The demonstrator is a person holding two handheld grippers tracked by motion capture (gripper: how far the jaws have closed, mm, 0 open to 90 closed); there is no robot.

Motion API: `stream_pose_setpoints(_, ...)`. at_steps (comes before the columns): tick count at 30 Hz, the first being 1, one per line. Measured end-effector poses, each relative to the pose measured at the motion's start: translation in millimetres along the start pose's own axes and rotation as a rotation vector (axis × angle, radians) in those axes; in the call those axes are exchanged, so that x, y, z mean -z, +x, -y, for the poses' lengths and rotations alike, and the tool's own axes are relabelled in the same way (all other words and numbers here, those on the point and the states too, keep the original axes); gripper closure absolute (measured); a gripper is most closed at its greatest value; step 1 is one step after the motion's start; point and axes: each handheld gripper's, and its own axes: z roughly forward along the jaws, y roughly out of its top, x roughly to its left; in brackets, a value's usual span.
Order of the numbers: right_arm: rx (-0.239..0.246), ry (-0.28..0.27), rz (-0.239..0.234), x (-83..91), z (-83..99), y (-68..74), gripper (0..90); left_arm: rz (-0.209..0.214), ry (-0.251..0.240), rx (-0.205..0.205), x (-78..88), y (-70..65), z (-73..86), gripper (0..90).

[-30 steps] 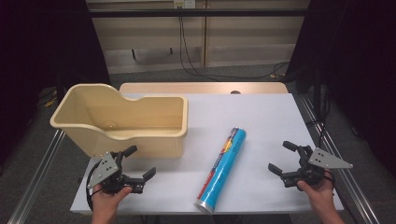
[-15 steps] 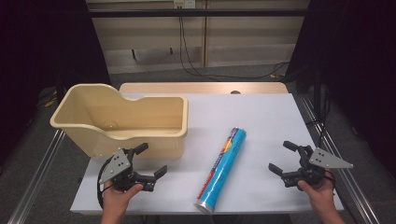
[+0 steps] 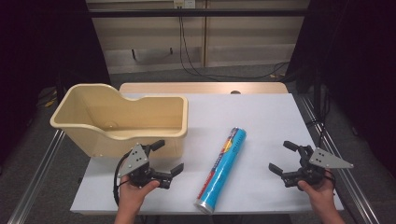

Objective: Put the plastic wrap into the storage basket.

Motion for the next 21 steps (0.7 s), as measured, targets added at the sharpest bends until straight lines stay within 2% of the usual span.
stream_pose_setpoints(3, 0.003, 0.001, -0.001, 0.1, 0.1, 0.5, 0.0, 0.024, 0.007, 0.007, -12.4, -6.1, -2.1, 0.0)
stream_pose_setpoints(10, 0.001, 0.002, 0.001, 0.6, 0.1, 0.4, 0.0, 0.053, 0.020, 0.003, -28.2, -13.8, -4.7, 0.0)
stream_pose_setpoints(21, 0.003, 0.002, -0.001, 1.1, -0.3, 0.9, 0.0, 0.078, 0.054, 0.009, -54.8, -23.4, -6.7, 0.0)
